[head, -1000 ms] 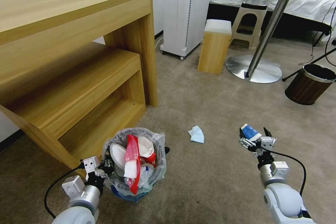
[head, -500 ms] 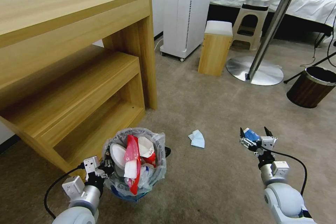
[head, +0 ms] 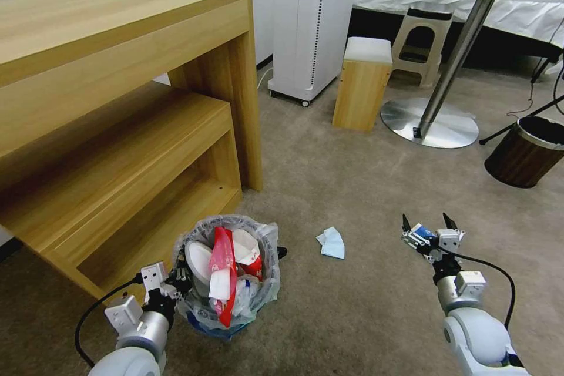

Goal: Pick up the trash bin and place the garbage on the floor into it.

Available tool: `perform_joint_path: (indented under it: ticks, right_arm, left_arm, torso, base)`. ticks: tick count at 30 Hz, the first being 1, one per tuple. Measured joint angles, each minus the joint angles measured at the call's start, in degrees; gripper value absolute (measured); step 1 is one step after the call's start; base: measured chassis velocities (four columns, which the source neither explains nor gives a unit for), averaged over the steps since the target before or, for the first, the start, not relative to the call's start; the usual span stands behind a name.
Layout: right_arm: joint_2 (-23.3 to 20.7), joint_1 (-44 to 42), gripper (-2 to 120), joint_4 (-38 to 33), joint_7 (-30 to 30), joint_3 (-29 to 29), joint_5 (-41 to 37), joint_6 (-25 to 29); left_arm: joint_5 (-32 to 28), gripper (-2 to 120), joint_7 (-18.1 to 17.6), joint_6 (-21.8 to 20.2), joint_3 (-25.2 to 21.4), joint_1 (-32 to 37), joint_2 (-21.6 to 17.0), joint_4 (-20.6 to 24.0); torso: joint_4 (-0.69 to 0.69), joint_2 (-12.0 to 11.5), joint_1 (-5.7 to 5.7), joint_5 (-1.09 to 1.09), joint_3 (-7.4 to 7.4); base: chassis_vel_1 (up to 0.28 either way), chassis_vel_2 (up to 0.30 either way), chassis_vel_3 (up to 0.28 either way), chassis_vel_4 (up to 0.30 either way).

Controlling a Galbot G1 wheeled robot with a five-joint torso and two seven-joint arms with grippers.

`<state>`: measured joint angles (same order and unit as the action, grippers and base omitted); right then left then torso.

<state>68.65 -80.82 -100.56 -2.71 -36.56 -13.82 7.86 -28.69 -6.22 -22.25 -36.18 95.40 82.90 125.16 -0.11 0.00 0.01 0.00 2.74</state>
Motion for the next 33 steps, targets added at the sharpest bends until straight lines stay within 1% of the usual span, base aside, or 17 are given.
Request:
perform_joint_path:
  ticks: [18, 23, 33]
  right_arm:
    - [-0.1, 0.2, 100, 0.3, 0.2, 0.1, 0.0, 0.3]
    - [-0.1, 0.2, 100, 0.6, 0.4, 0.4, -0.1, 1.1]
    - [-0.3, 0.1, 100, 0.6, 0.5, 2.6, -2.4, 2.2]
  left_arm:
    - [0.1, 0, 0.0, 0.0, 0.0, 0.0, 0.0, 0.0]
    - [0.1, 0, 0.0, 0.0, 0.0, 0.0, 0.0, 0.0]
    - [0.1, 0, 0.0, 0.2, -0.1, 0.1, 0.1, 0.0]
  torso:
    - [0.00, 0.0, 0.00, 0.00, 0.00]
    - [0.00, 0.0, 0.00, 0.00, 0.00]
    - [0.00, 0.0, 0.00, 0.00, 0.00]
  base:
    - [-0.085, 0.091, 0.097, -0.092]
    - [-0.061, 0.071, 0.068, -0.069]
    - [-0.022, 0.020, 0.016, -0.027]
